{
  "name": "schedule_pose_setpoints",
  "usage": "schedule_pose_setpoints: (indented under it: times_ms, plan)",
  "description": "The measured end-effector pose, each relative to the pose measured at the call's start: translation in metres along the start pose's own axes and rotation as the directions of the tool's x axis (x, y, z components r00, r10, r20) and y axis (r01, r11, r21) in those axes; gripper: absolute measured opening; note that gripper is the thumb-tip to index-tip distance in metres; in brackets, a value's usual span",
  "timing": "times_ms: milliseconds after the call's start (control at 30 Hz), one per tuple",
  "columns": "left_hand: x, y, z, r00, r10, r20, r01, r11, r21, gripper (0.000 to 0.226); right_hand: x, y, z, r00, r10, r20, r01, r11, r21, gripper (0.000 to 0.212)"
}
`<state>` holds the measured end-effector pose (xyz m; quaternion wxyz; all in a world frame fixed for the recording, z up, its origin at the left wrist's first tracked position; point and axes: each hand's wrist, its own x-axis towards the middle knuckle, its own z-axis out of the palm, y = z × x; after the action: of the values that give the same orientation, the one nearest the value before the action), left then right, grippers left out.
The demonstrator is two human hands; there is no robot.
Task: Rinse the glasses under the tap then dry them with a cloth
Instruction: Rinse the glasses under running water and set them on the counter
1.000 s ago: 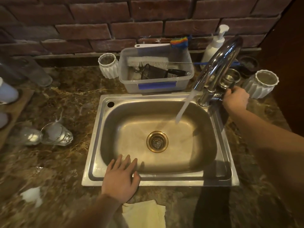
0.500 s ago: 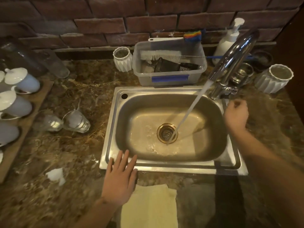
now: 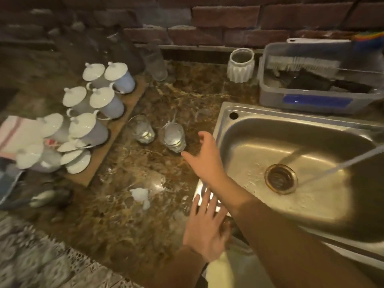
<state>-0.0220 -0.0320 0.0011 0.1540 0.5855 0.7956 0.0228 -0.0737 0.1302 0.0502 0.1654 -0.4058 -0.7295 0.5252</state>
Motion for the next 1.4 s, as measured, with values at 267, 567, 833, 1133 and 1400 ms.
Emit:
schedule_pose_setpoints:
  times_ms: [267,567,833,1133,1400]
  plan:
    - [0.003,-0.008,0.002,0.999,0.051,-0.019,-0.053,0.989,-0.14,0.059,0.044,-0.009,0.049,0.997,-0.018,0.069,0.021,0.998,-0.051,0.107]
    - [0.002,-0.012,0.002,0.985,0.02,-0.172,-0.067,0.96,-0.271,0.048,0.029,-0.009,0.045,0.995,0.013,-0.094,-0.012,1.0,0.014,0.086]
    - [0.003,-0.009,0.009,1.0,0.018,-0.005,-0.018,1.0,-0.012,0.058,-0.105,0.035,-0.062,0.881,0.139,-0.452,-0.076,0.985,0.155,0.081]
    - [0.031,0.067,-0.025,0.996,0.02,0.089,0.024,0.882,-0.471,0.088,-0.175,0.09,-0.137,0.904,0.201,-0.378,-0.179,0.979,0.093,0.082]
    - [0.064,0.133,-0.038,0.994,-0.001,0.105,0.081,0.651,-0.755,0.084,-0.182,0.105,-0.175,0.934,0.218,-0.283,-0.142,0.954,0.266,0.074]
